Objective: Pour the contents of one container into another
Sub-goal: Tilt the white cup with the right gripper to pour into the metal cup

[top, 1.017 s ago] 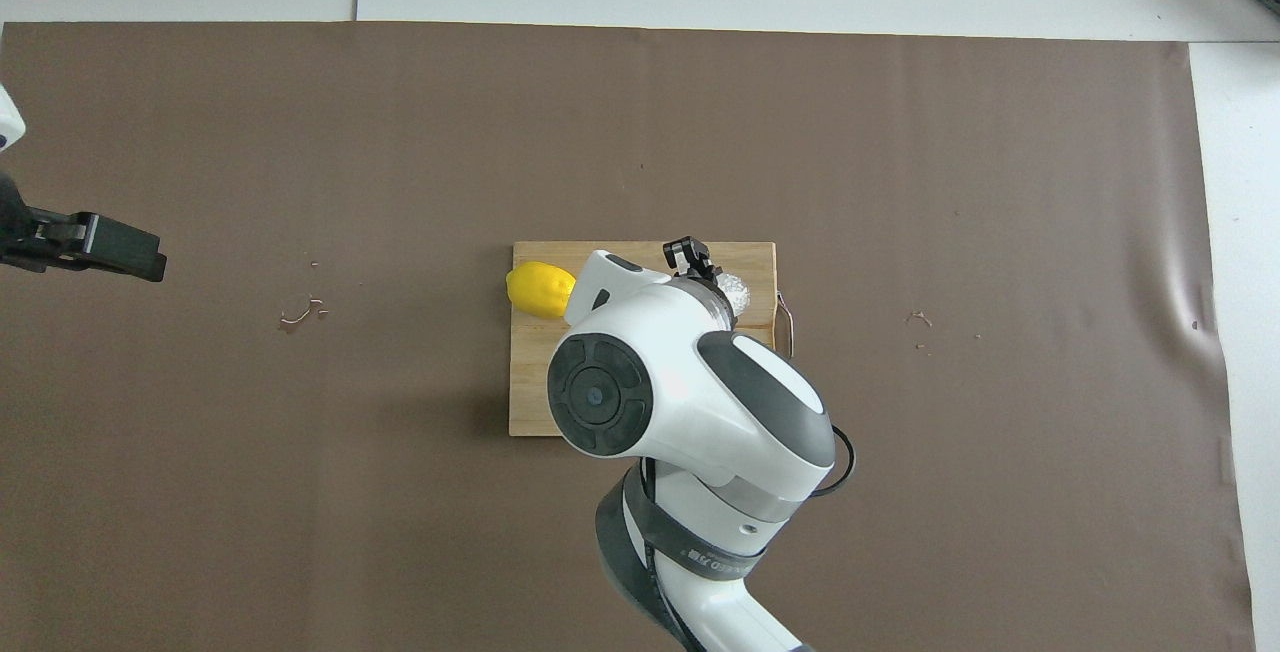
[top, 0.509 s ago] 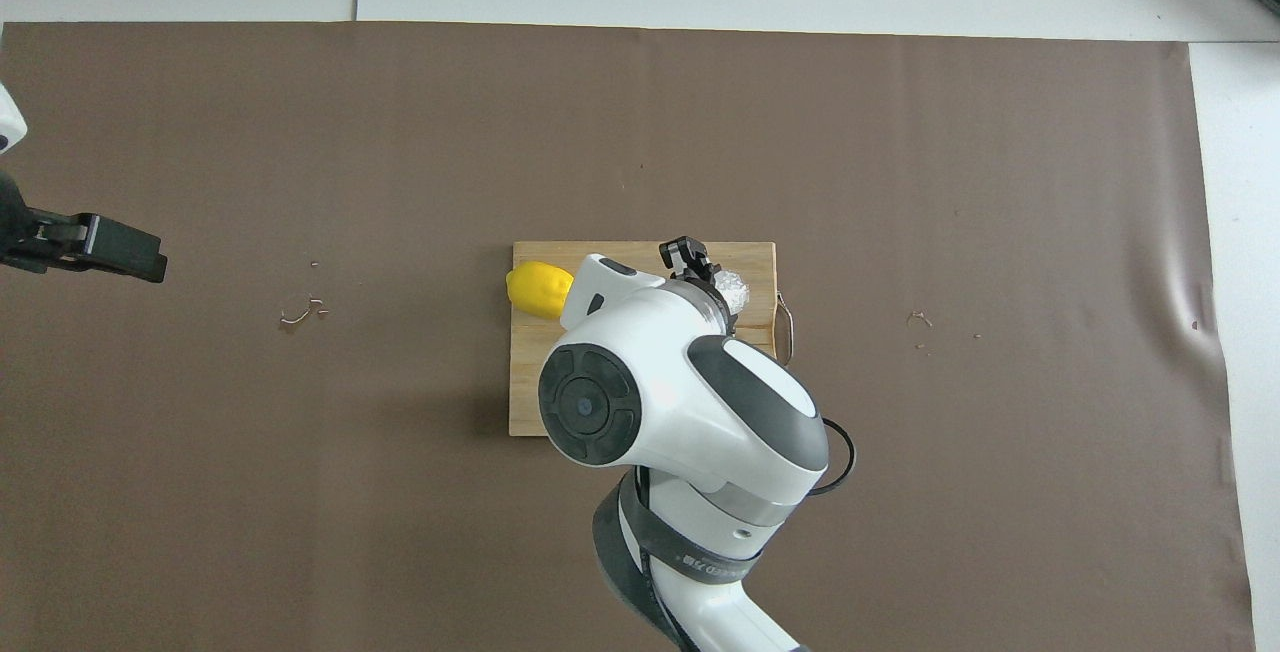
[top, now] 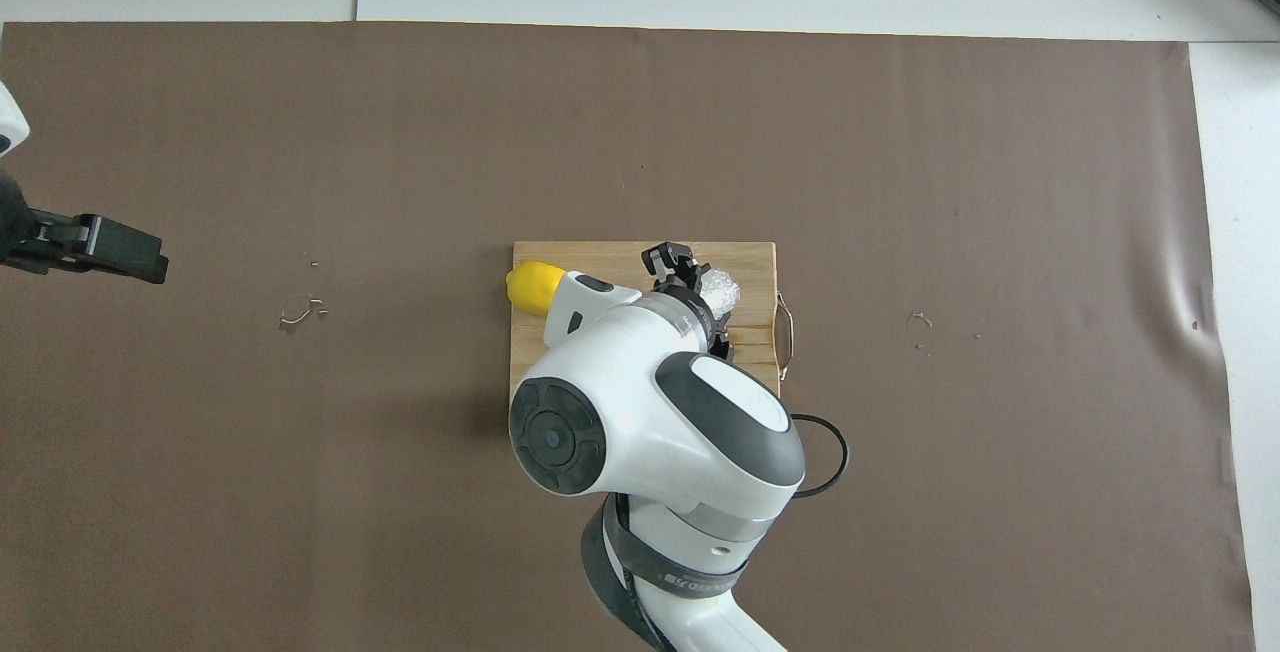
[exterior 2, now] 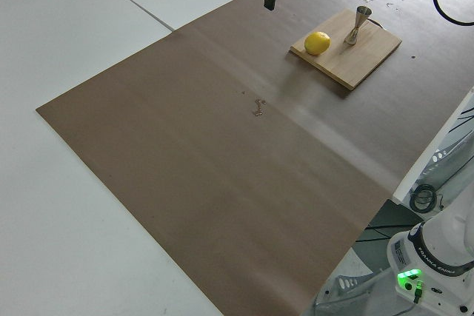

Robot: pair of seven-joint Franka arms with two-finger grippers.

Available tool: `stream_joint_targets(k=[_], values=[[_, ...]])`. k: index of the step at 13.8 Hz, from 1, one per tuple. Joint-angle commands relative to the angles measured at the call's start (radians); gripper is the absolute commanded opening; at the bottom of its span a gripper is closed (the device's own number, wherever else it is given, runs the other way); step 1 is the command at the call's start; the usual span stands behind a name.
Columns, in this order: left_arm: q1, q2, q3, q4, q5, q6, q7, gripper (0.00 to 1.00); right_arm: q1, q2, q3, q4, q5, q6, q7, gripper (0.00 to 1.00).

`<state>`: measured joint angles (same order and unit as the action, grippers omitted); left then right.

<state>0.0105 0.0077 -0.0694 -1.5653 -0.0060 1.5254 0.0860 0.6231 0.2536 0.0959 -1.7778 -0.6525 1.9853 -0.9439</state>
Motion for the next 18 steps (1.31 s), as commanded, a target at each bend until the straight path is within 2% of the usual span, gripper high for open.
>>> stream_joint_targets(k=[1, 6, 18], values=[[0.008, -0.015, 0.0, -0.021, -0.012, 0.001, 0.0, 1.0, 0.012, 0.018, 0.008, 0.014, -0.05, -0.023, 0.01, 0.0], [0.008, -0.015, 0.0, -0.021, -0.014, 0.001, -0.002, 1.0, 0.023, 0.03, 0.008, 0.002, -0.105, -0.025, 0.008, 0.0], [0.008, -0.015, 0.0, -0.019, -0.014, -0.002, -0.003, 1.0, 0.033, 0.026, 0.008, -0.009, -0.142, -0.057, 0.002, 0.0]])
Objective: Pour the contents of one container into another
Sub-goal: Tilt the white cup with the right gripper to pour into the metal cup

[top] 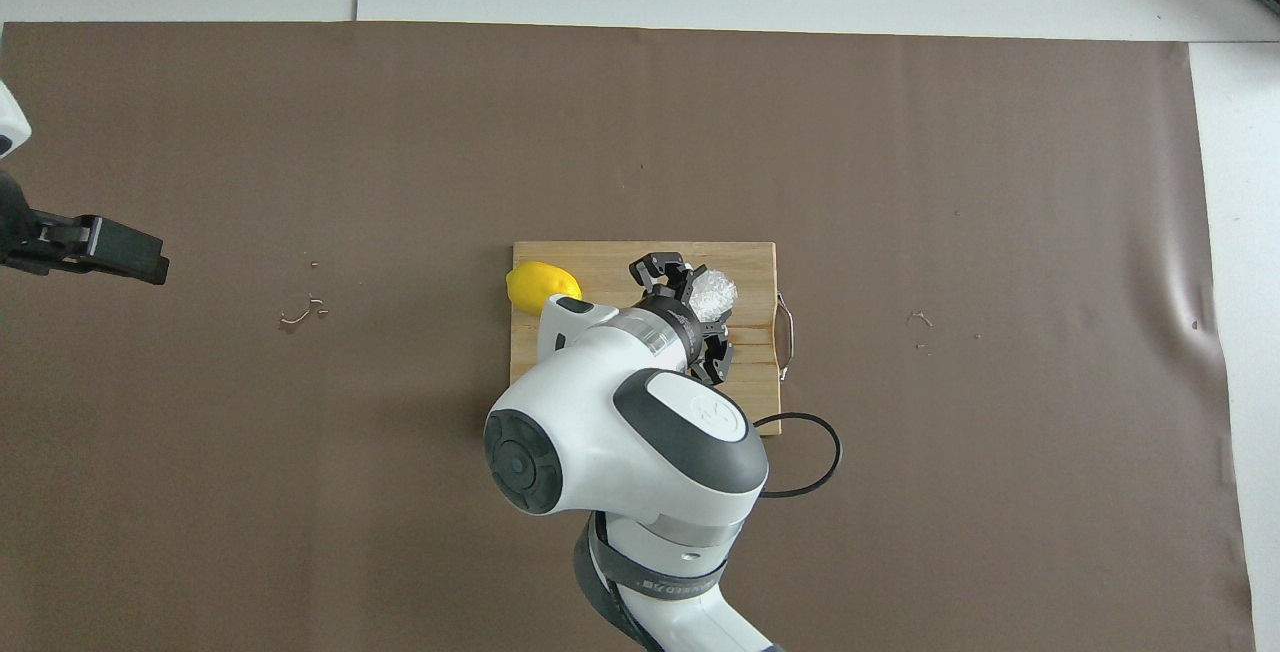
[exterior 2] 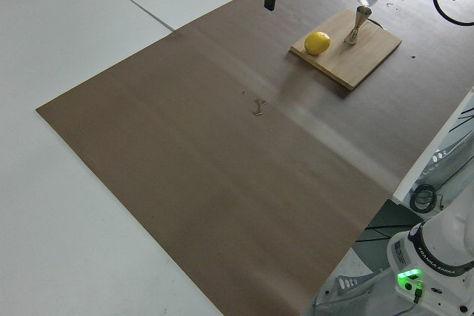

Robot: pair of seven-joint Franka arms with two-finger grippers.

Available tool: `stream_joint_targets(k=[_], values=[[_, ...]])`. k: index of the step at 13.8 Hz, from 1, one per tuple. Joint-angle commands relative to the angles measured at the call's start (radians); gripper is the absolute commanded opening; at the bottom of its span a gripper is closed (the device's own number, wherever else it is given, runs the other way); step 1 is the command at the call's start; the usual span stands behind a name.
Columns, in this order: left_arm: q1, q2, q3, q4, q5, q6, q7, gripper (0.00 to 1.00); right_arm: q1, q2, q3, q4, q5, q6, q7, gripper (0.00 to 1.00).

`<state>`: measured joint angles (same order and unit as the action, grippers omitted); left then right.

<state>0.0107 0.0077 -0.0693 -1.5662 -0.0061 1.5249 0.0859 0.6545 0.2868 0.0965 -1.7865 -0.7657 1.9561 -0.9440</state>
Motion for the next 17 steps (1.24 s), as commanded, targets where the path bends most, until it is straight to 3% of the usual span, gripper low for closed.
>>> stream_joint_targets(k=[1, 9, 17], values=[[0.006, -0.015, 0.0, -0.018, -0.014, -0.002, -0.003, 1.0, 0.002, -0.011, 0.011, 0.001, -0.029, -0.031, 0.001, 0.0], [0.006, -0.014, 0.0, -0.02, -0.014, -0.002, -0.003, 1.0, -0.006, -0.014, 0.022, 0.032, -0.006, -0.063, -0.021, 0.0], [0.006, -0.014, 0.0, -0.022, -0.014, -0.002, -0.003, 1.0, -0.045, -0.037, 0.023, 0.044, 0.149, -0.014, -0.019, 0.0]])
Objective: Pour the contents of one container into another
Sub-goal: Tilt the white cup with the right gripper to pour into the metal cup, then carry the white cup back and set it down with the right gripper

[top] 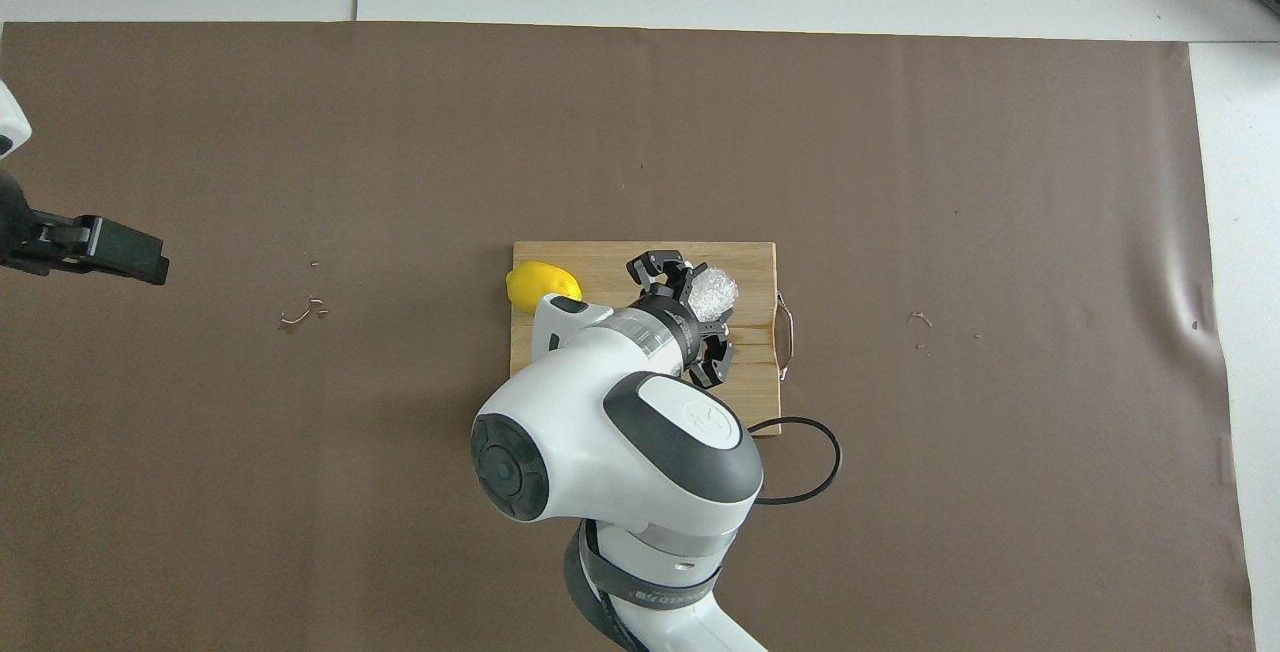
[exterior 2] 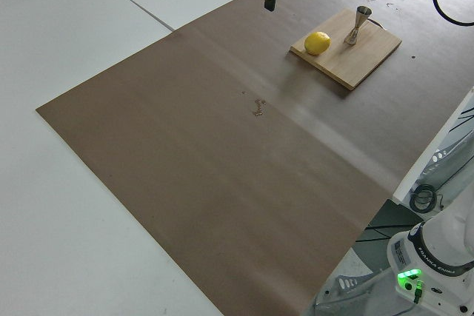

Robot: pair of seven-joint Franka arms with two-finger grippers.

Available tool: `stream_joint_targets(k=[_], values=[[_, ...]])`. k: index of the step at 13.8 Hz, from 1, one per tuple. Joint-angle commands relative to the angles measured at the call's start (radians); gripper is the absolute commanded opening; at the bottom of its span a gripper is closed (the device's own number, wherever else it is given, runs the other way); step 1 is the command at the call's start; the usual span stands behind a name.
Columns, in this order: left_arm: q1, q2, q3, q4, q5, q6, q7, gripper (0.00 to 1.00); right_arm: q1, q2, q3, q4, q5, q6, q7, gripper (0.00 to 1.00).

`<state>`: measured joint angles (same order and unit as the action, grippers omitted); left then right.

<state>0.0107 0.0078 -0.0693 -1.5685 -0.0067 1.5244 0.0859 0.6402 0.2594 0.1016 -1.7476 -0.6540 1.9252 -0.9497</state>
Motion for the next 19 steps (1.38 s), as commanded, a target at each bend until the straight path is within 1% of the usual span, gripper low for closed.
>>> stream_joint_targets(k=[1, 8, 10, 13, 15, 17, 19], values=[[0.006, -0.014, 0.0, -0.019, -0.015, -0.001, -0.003, 1.0, -0.045, -0.009, 0.018, 0.005, 0.054, 0.018, -0.015, 0.0], [0.006, -0.014, -0.001, -0.019, -0.015, -0.001, -0.003, 1.0, -0.099, -0.025, 0.018, 0.002, 0.233, 0.043, -0.014, 0.0], [0.006, -0.014, -0.001, -0.019, -0.015, -0.001, -0.003, 1.0, -0.137, -0.038, 0.018, -0.006, 0.295, 0.043, -0.03, 0.0], [0.006, -0.014, -0.001, -0.019, -0.015, -0.001, -0.003, 1.0, -0.204, -0.061, 0.018, -0.016, 0.434, 0.041, -0.134, 0.0], [0.006, -0.014, -0.001, -0.019, -0.015, -0.003, -0.003, 1.0, -0.279, -0.087, 0.018, -0.056, 0.564, 0.047, -0.242, 0.0], [0.006, -0.015, -0.001, -0.019, -0.015, -0.001, -0.003, 1.0, -0.351, -0.097, 0.018, -0.085, 0.638, 0.067, -0.335, 0.0], [0.006, -0.014, -0.001, -0.019, -0.016, -0.001, -0.003, 1.0, -0.408, -0.11, 0.017, -0.145, 0.72, 0.136, -0.426, 0.0]])
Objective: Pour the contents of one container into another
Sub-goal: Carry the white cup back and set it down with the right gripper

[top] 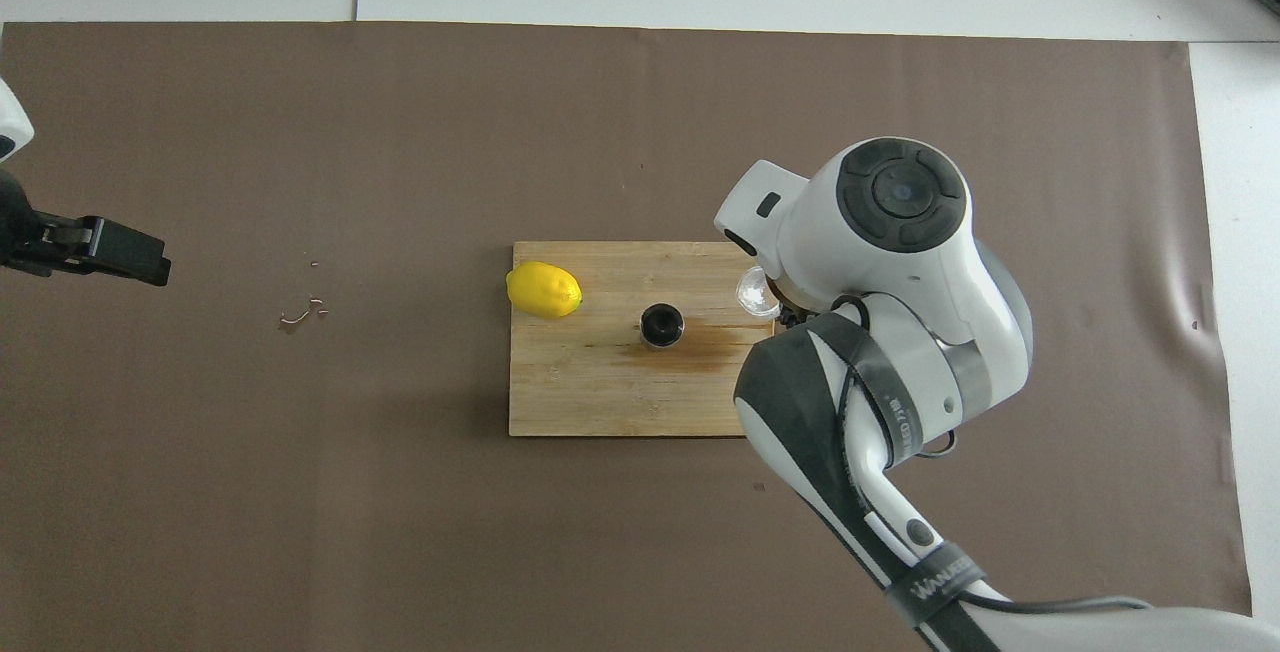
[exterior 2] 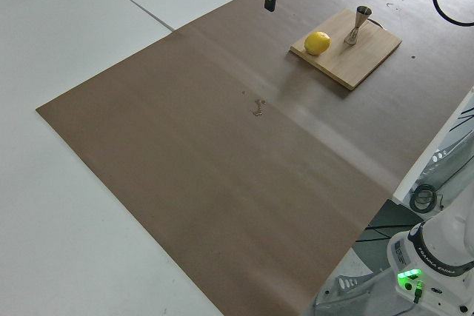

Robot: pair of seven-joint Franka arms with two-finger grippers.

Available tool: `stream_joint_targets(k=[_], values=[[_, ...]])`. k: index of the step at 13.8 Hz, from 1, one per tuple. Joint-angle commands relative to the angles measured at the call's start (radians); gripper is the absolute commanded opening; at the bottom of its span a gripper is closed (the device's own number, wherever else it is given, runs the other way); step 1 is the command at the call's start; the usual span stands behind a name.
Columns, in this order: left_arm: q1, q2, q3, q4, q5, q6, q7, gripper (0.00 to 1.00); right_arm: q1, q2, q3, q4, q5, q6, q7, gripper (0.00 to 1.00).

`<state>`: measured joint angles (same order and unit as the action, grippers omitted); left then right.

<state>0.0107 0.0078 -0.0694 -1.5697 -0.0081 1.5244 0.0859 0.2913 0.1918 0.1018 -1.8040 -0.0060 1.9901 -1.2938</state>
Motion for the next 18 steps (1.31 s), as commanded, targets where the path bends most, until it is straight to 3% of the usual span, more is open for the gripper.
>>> stream_joint_targets(k=[1, 4, 8, 13, 18], values=[[0.006, -0.014, -0.001, -0.018, -0.013, -0.001, -0.003, 1.0, -0.093, -0.058, 0.018, -0.15, 0.134, 0.125, -0.128, 0.0], [0.006, -0.014, -0.001, -0.018, -0.016, 0.003, 0.0, 1.0, -0.182, -0.095, 0.016, -0.279, 0.297, 0.216, -0.31, 0.0], [0.005, -0.005, -0.001, -0.015, -0.029, 0.016, 0.003, 1.0, -0.288, -0.089, 0.016, -0.353, 0.36, 0.219, -0.482, 0.0], [0.005, -0.003, -0.001, -0.016, -0.029, 0.014, 0.003, 1.0, -0.4, -0.051, 0.016, -0.374, 0.424, 0.22, -0.646, 0.0], [0.005, -0.003, -0.001, -0.016, -0.027, 0.013, 0.005, 1.0, -0.437, 0.021, 0.016, -0.373, 0.442, 0.257, -0.714, 0.0]])
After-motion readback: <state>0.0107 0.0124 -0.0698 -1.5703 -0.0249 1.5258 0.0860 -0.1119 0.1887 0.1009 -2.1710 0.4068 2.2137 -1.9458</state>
